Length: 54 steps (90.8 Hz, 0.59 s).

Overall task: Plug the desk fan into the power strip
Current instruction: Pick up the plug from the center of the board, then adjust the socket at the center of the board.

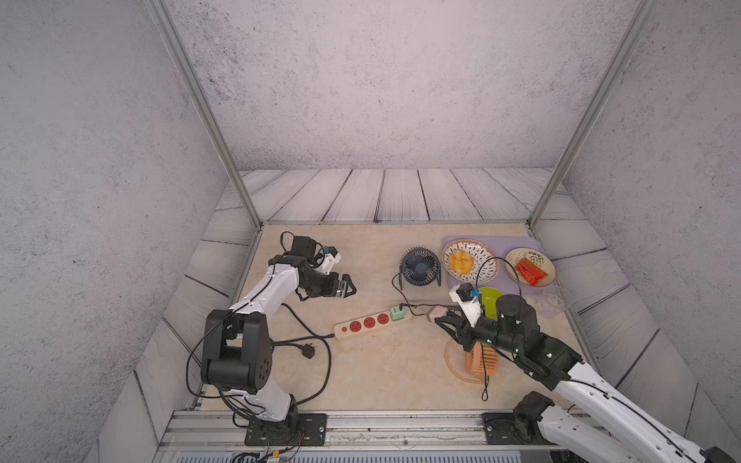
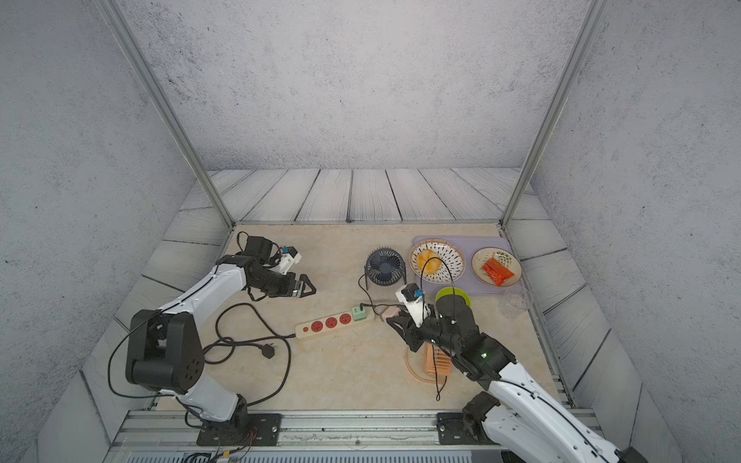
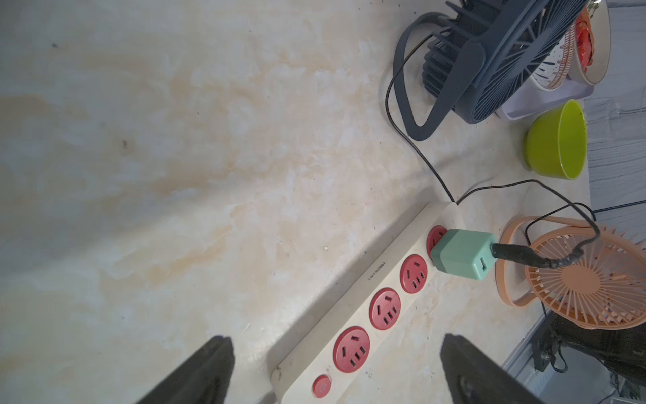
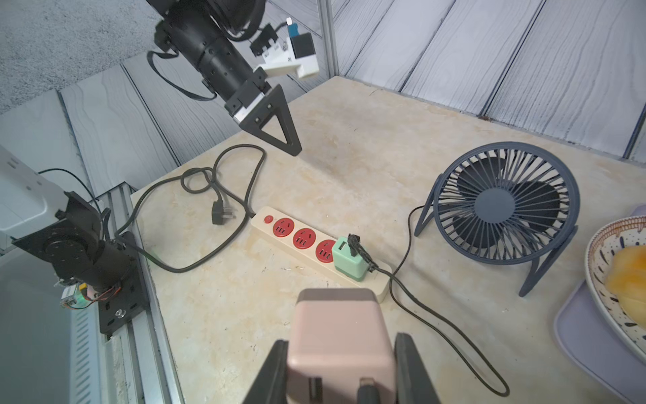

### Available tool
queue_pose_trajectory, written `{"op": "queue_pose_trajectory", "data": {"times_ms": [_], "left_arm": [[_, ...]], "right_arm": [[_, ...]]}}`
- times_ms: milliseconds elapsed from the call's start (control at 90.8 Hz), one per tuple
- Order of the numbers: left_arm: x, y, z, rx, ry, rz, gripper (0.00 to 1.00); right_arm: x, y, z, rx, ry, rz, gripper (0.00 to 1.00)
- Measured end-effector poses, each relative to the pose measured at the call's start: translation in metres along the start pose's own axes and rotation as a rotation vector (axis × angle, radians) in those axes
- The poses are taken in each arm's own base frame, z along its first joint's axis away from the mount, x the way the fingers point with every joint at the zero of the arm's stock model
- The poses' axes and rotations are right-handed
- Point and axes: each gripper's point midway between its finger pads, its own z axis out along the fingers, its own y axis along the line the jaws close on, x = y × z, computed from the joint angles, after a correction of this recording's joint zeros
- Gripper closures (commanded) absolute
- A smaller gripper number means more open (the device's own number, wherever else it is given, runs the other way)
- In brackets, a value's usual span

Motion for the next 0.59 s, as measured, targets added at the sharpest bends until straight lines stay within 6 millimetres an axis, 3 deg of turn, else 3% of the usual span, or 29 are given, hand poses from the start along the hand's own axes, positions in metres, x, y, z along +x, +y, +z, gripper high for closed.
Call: {"op": "queue_pose_trajectory", "data": {"times_ms": [165,319,594], "left_arm": [[-0.003,0.005,0.020,0.053,0.041,-0.056,0.00],[0.009,0.010,0.044,0.105,0.114,-0.142,0.00],[0.024,0.016,0.066,0.154,0.182,-0.248,0.00]], "right_arm": [[-0.001,-0.001,0.000,0.006,-0.003,0.017,1.00],[0.003,-0.003,0.005,0.007,0.013,0.070,1.00],[0.022,-0.004,0.022,-0.014,0.106,0.190,1.00]]}}
